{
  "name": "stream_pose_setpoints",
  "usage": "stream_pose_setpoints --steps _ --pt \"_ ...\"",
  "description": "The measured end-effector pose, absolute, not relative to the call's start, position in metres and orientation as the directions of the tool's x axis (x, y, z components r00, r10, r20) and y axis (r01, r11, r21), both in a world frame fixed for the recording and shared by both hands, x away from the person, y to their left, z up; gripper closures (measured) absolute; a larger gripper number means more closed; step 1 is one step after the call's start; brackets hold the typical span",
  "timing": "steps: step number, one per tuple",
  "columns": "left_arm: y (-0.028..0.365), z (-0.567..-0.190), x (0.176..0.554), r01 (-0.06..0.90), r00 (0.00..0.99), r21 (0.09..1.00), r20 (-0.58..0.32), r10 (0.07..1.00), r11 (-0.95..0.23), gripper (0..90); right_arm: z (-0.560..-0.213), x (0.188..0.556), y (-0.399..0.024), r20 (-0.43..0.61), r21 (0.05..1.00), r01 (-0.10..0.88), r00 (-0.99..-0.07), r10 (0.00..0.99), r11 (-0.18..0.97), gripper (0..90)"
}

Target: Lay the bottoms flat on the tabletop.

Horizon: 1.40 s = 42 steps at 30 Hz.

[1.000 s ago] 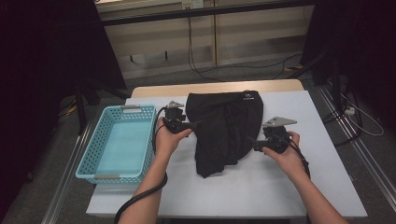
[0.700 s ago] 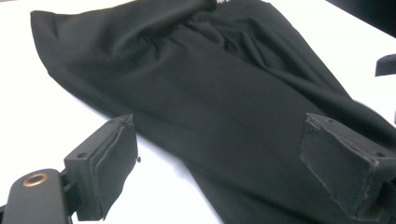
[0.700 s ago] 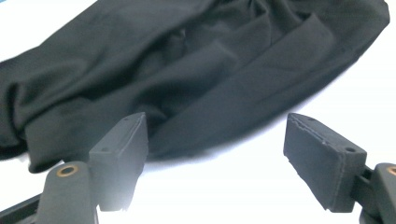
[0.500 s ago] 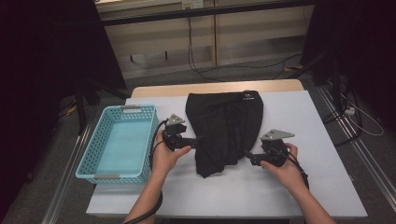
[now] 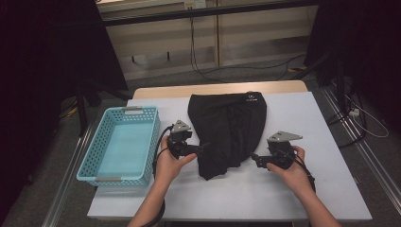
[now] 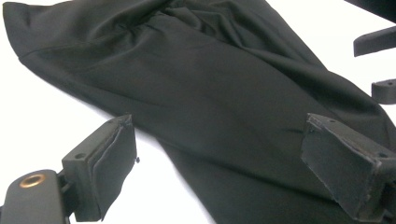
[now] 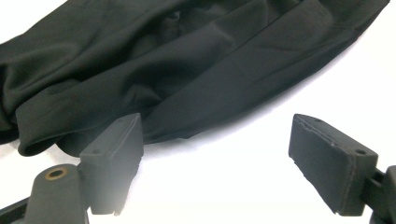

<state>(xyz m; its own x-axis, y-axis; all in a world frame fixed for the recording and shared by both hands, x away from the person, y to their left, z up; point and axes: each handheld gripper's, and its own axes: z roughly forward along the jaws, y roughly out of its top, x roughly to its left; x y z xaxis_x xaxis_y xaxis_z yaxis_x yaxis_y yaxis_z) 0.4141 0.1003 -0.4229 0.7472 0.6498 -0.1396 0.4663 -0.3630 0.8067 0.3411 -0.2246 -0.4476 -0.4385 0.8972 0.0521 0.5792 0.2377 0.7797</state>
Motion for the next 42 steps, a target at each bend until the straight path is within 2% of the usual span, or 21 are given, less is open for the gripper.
stream_pose_setpoints --steps 13,19,22,28,30,38,42 --pt "0.092 -0.419 0.404 0.449 0.772 0.815 -0.147 0.618 -0.367 11.3 -0.447 0.339 -0.225 0.044 0.78 0.576 -0.44 0.897 0.244 16.2" --pt "0.089 -0.422 0.4 0.447 0.787 0.809 -0.154 0.598 -0.381 14.4 -0.445 0.339 -0.221 0.034 0.784 0.563 -0.457 0.889 0.259 27.7" --pt "0.085 -0.424 0.397 0.448 0.789 0.805 -0.152 0.596 -0.388 15.3 -0.443 0.339 -0.219 0.039 0.784 0.558 -0.48 0.876 0.271 36.8" --pt "0.077 -0.425 0.389 0.439 0.812 0.802 -0.161 0.562 -0.405 20.2 -0.445 0.338 -0.211 0.04 0.775 0.553 -0.525 0.85 0.305 44.9" --pt "0.074 -0.426 0.386 0.443 0.822 0.795 -0.176 0.541 -0.414 24.5 -0.445 0.337 -0.208 0.038 0.773 0.549 -0.541 0.84 0.319 47.1" --pt "0.062 -0.432 0.376 0.449 0.843 0.77 -0.197 0.5 -0.453 30.3 -0.443 0.335 -0.197 0.059 0.773 0.543 -0.577 0.814 0.329 45.8" --pt "0.055 -0.435 0.372 0.442 0.854 0.757 -0.191 0.484 -0.481 31.6 -0.444 0.334 -0.192 0.05 0.77 0.538 -0.587 0.808 0.343 41.4"
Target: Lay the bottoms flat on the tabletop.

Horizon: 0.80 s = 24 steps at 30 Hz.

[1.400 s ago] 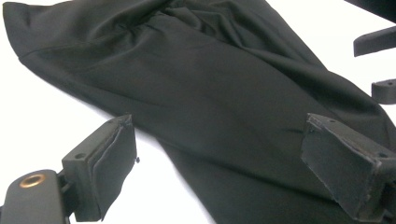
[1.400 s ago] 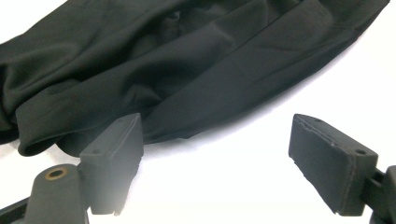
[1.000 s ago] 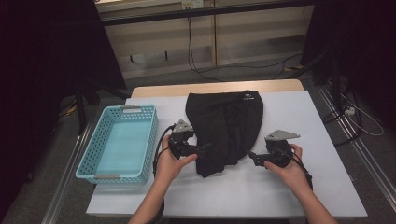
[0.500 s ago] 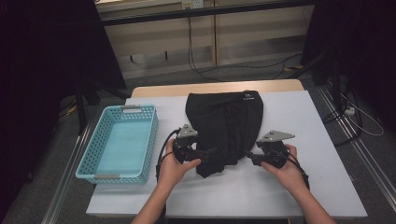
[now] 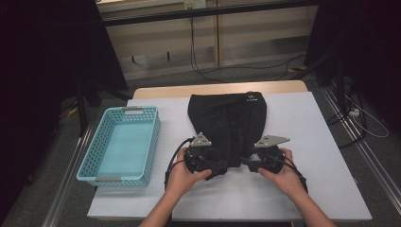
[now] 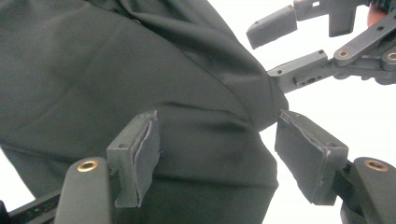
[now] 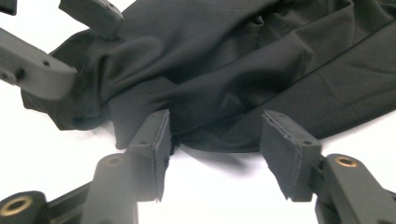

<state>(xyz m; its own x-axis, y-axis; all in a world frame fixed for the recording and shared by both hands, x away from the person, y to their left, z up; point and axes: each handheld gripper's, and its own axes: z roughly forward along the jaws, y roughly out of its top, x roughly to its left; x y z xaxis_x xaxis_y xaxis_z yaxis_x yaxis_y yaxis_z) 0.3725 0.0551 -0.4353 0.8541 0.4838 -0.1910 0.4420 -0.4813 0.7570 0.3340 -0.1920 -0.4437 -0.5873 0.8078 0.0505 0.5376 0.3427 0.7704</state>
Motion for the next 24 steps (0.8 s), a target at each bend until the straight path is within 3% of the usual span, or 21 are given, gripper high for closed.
stream_pose_setpoints --steps 4,10,11,19,20,22,24 --pt "0.054 -0.441 0.372 0.432 0.86 0.739 -0.166 0.482 -0.517 42.9 -0.444 0.334 -0.192 0.053 0.77 0.54 -0.585 0.809 0.34 39.5" --pt "0.062 -0.443 0.377 0.472 0.841 0.707 -0.181 0.511 -0.527 86.7 -0.442 0.332 -0.19 0.063 0.778 0.532 -0.595 0.801 0.334 39.6" --pt "0.064 -0.441 0.378 0.482 0.833 0.706 -0.185 0.522 -0.519 89.7 -0.442 0.332 -0.188 0.075 0.779 0.532 -0.604 0.793 0.332 39.6" --pt "0.087 -0.423 0.388 0.505 0.791 0.738 -0.188 0.582 -0.447 90.0 -0.443 0.328 -0.172 0.076 0.777 0.508 -0.661 0.746 0.371 40.3" --pt "0.092 -0.42 0.39 0.509 0.785 0.742 -0.193 0.589 -0.435 90.0 -0.444 0.328 -0.17 0.073 0.771 0.511 -0.664 0.744 0.38 43.5" --pt "0.102 -0.416 0.394 0.517 0.767 0.752 -0.196 0.611 -0.408 90.0 -0.446 0.328 -0.168 0.05 0.766 0.498 -0.677 0.735 0.406 66.3" --pt "0.111 -0.413 0.397 0.528 0.752 0.758 -0.207 0.626 -0.384 90.0 -0.448 0.329 -0.167 0.041 0.772 0.491 -0.672 0.739 0.404 71.3"
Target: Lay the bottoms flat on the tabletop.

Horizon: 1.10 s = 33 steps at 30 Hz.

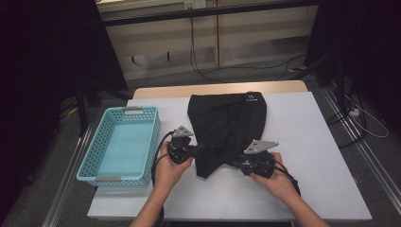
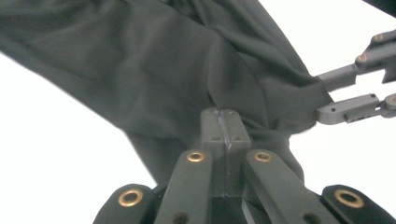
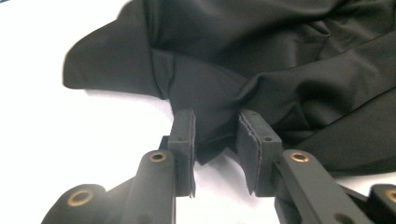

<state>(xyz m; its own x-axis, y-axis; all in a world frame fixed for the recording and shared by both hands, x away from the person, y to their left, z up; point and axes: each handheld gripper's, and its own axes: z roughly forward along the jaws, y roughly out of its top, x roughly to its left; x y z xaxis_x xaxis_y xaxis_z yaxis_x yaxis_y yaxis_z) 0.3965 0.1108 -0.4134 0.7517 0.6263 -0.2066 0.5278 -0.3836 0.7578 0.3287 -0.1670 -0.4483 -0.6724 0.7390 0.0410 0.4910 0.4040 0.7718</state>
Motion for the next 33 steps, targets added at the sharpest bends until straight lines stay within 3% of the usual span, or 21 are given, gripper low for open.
stream_pose_setpoints --steps 6,20,33 --pt "0.124 -0.411 0.401 0.533 0.727 0.769 -0.203 0.656 -0.353 90.0 -0.448 0.333 -0.17 0.067 0.786 0.493 -0.668 0.741 0.373 88.6" --pt "0.148 -0.403 0.408 0.539 0.662 0.787 -0.174 0.729 -0.301 90.0 -0.422 0.337 -0.232 0.1 0.837 0.499 -0.541 0.835 0.223 89.6" --pt "0.145 -0.403 0.408 0.528 0.667 0.788 -0.153 0.729 -0.317 89.9 -0.427 0.336 -0.23 0.081 0.823 0.507 -0.551 0.83 0.256 89.4"
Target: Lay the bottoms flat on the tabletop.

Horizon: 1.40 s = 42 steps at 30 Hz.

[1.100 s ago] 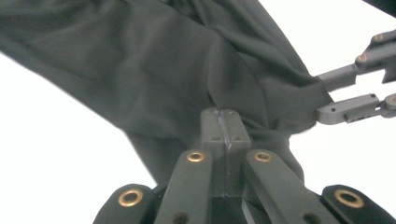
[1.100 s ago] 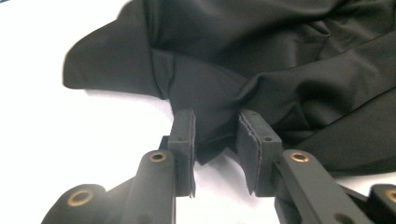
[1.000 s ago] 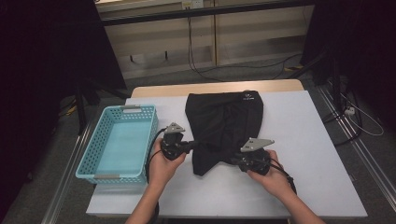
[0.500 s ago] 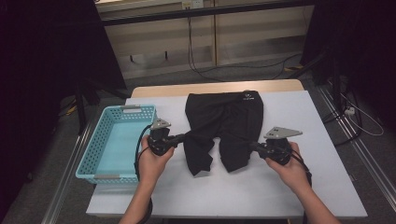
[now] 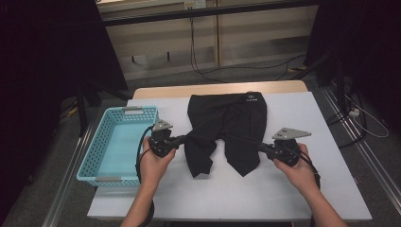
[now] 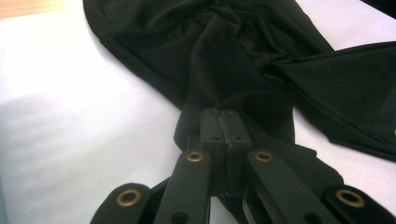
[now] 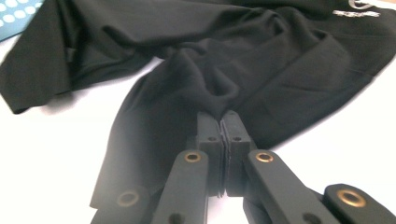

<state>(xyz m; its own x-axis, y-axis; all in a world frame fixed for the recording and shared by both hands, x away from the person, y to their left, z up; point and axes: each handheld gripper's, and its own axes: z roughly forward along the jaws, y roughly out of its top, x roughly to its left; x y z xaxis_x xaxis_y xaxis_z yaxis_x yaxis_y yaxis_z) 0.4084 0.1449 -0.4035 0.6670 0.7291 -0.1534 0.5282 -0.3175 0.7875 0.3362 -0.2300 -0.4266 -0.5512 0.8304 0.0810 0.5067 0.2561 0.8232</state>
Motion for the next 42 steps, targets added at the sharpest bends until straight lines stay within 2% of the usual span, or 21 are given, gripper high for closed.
stream_pose_setpoints --steps 1,4,10,12,13,17,18,20,23,27,32,34,37,39,42 --pt "0.144 -0.403 0.408 0.522 0.67 0.789 -0.144 0.728 -0.324 89.2 -0.426 0.336 -0.227 0.077 0.823 0.502 -0.562 0.823 0.266 89.4" --pt "0.14 -0.402 0.406 0.517 0.676 0.797 -0.157 0.72 -0.312 79.6 -0.428 0.334 -0.216 0.091 0.817 0.503 -0.597 0.797 0.283 89.4" --pt "0.127 -0.4 0.404 0.465 0.709 0.825 -0.129 0.693 -0.322 48.9 -0.437 0.326 -0.174 0.07 0.798 0.463 -0.707 0.704 0.386 89.2" --pt "0.125 -0.402 0.404 0.463 0.713 0.824 -0.126 0.689 -0.328 44.2 -0.438 0.323 -0.161 0.042 0.793 0.438 -0.732 0.679 0.423 87.1" --pt "0.124 -0.403 0.404 0.464 0.711 0.825 -0.129 0.692 -0.323 42.2 -0.438 0.323 -0.157 0.037 0.795 0.43 -0.738 0.674 0.428 83.2" --pt "0.124 -0.404 0.405 0.454 0.719 0.822 -0.111 0.686 -0.344 34.2 -0.437 0.327 -0.16 0.027 0.803 0.441 -0.698 0.716 0.4 53.1" --pt "0.124 -0.405 0.405 0.447 0.722 0.824 -0.101 0.685 -0.349 32.6 -0.435 0.328 -0.166 0.039 0.807 0.454 -0.678 0.734 0.377 48.4" --pt "0.123 -0.405 0.405 0.445 0.724 0.824 -0.103 0.682 -0.349 29.6 -0.431 0.332 -0.18 0.046 0.819 0.469 -0.627 0.778 0.33 44.3" --pt "0.121 -0.406 0.406 0.452 0.731 0.824 -0.122 0.671 -0.342 26.9 -0.428 0.338 -0.204 0.039 0.817 0.504 -0.532 0.846 0.28 43.0" --pt "0.119 -0.407 0.405 0.446 0.736 0.823 -0.113 0.667 -0.352 23.8 -0.438 0.349 -0.221 0.007 0.773 0.576 -0.429 0.903 0.267 46.1" --pt "0.12 -0.407 0.404 0.442 0.74 0.823 -0.109 0.664 -0.357 23.0 -0.454 0.36 -0.211 -0.015 0.715 0.631 -0.416 0.909 0.301 50.7" --pt "0.12 -0.407 0.403 0.445 0.738 0.823 -0.114 0.665 -0.354 23.0 -0.458 0.362 -0.206 0.011 0.718 0.633 -0.425 0.905 0.288 59.8" --pt "0.12 -0.408 0.401 0.44 0.742 0.822 -0.107 0.662 -0.361 22.9 -0.457 0.363 -0.203 0.036 0.727 0.618 -0.468 0.883 0.298 88.1" --pt "0.12 -0.408 0.4 0.437 0.744 0.824 -0.106 0.66 -0.361 22.9 -0.457 0.365 -0.205 0.031 0.727 0.615 -0.475 0.879 0.307 89.9" --pt "0.119 -0.406 0.398 0.433 0.747 0.828 -0.107 0.656 -0.357 22.9 -0.45 0.368 -0.218 0.055 0.752 0.607 -0.446 0.893 0.258 90.0"
